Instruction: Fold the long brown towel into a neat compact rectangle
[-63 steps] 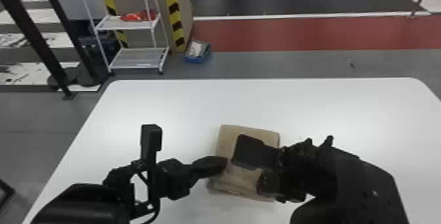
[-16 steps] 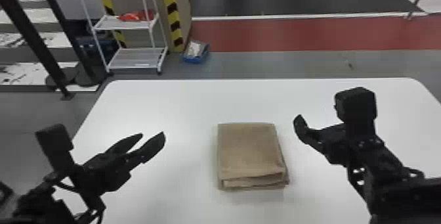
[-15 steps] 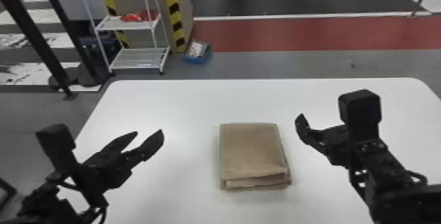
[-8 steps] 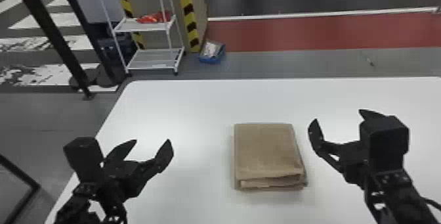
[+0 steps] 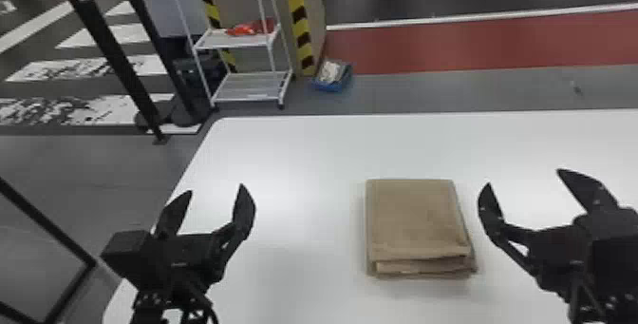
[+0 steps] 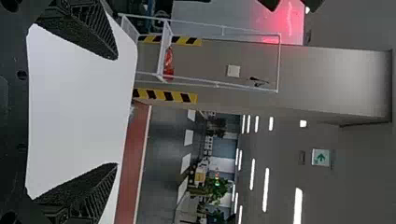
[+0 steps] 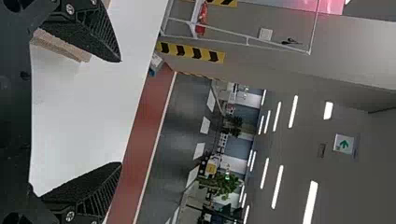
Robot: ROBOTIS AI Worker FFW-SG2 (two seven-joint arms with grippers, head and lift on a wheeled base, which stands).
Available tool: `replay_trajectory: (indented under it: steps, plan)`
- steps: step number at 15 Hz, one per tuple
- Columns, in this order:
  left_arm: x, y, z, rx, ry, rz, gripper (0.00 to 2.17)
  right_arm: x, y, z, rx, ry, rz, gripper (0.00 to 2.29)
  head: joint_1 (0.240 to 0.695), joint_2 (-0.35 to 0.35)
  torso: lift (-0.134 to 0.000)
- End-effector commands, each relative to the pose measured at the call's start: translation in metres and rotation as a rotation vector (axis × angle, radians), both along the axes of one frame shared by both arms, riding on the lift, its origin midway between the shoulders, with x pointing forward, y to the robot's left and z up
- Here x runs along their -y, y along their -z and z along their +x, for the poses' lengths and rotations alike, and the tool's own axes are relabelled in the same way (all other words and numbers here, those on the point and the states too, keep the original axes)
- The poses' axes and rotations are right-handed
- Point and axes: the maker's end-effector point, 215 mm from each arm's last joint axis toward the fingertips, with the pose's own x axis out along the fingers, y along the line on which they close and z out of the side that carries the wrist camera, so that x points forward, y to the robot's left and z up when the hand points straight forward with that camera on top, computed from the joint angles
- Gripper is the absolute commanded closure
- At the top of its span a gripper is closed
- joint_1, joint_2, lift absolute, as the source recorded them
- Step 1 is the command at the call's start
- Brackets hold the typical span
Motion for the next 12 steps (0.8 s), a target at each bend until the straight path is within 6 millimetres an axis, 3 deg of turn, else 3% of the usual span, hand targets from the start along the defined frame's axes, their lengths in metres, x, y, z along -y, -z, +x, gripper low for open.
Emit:
replay_trajectory:
  steps: [1, 4, 9, 12]
  plan:
    - [0.011, 0.001, -0.005, 0.007, 0.012, 0.046, 0.07, 0.003, 0.003, -0.005, 0.011, 0.000, 0.030, 0.11, 0.695, 0.227, -0.124]
    - [0.014, 0.007, -0.006, -0.015, 0.024, 0.052, 0.08, -0.002, -0.008, -0.017, 0.060, -0.018, 0.074, 0.11, 0.695, 0.211, -0.124]
    - [0.017, 0.021, -0.013, -0.071, 0.036, 0.069, 0.07, 0.009, 0.007, -0.026, 0.034, 0.002, 0.089, 0.11, 0.695, 0.205, -0.124]
    - [0.017, 0.017, -0.018, -0.068, 0.035, 0.073, 0.07, 0.011, 0.007, -0.031, 0.040, 0.004, 0.091, 0.11, 0.695, 0.203, -0.124]
